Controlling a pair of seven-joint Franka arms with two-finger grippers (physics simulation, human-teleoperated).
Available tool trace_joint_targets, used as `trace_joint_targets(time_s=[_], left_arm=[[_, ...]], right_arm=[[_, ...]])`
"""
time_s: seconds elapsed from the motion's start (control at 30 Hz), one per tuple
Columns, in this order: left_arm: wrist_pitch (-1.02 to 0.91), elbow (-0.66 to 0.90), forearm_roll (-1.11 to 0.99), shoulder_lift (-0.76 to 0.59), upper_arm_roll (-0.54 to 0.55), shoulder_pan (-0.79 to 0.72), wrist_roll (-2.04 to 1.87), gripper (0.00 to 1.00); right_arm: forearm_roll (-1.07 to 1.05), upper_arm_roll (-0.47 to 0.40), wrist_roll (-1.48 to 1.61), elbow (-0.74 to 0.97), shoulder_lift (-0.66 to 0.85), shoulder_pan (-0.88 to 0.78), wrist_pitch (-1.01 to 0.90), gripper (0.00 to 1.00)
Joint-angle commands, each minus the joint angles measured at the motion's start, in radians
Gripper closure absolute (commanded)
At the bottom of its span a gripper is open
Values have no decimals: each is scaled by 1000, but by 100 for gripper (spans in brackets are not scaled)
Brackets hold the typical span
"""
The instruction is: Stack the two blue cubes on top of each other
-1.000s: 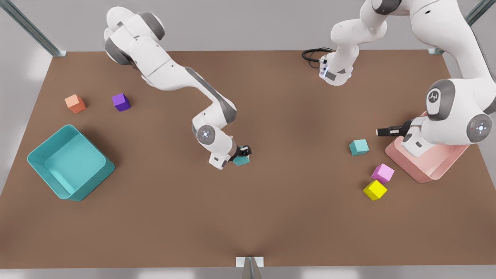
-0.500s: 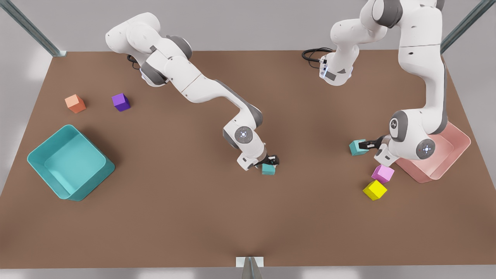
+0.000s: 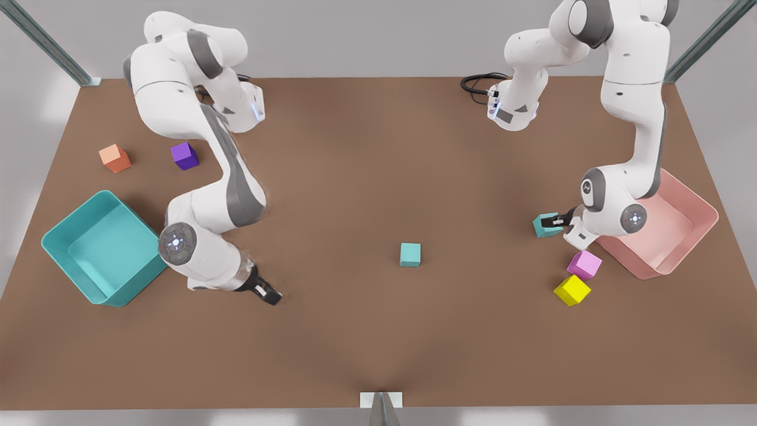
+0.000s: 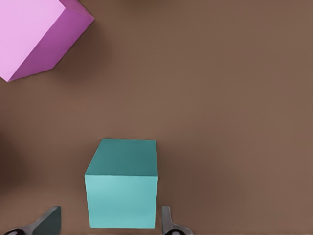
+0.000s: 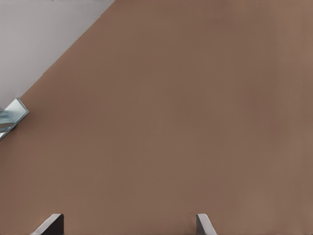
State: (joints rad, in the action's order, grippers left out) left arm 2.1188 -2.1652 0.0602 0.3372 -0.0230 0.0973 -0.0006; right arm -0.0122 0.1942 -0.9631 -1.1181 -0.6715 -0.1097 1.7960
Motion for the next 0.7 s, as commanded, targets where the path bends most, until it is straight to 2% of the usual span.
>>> trace_joint_targets(time_s=[0.0, 0.07, 0.1, 0.2, 0.27, 0.5, 0.53, 0.57, 0.6, 0.67], left_arm=[[23, -10, 0, -1, 0, -4, 31, 0], [26, -13, 0, -1, 0, -11, 30, 0], [26, -13, 0, -1, 0, -14, 30, 0], [26, -25, 0, 25, 0, -16, 30, 0], [29, -25, 0, 45, 0, -16, 30, 0], [95, -24, 0, 86, 0, -16, 30, 0], [108, -24, 0, 86, 0, -16, 30, 6], [110, -24, 0, 86, 0, -14, 30, 33], [110, -24, 0, 86, 0, -14, 30, 42], [110, -24, 0, 88, 0, -16, 30, 42]], right_arm=[[109, -1, 473, 3, 6, 87, -391, 0], [112, 2, 739, 17, 79, 209, -535, 0], [113, -7, 863, 6, 165, 220, -592, 0], [97, -33, 911, -164, 430, 174, -578, 0], [80, -33, 912, -318, 561, 174, -478, 0], [84, -32, 912, -324, 480, 183, -471, 0], [83, -32, 912, -321, 472, 183, -469, 0], [81, -32, 911, -321, 472, 183, -469, 0], [81, -32, 911, -321, 472, 183, -471, 0], [81, -32, 911, -321, 472, 183, -471, 0]])
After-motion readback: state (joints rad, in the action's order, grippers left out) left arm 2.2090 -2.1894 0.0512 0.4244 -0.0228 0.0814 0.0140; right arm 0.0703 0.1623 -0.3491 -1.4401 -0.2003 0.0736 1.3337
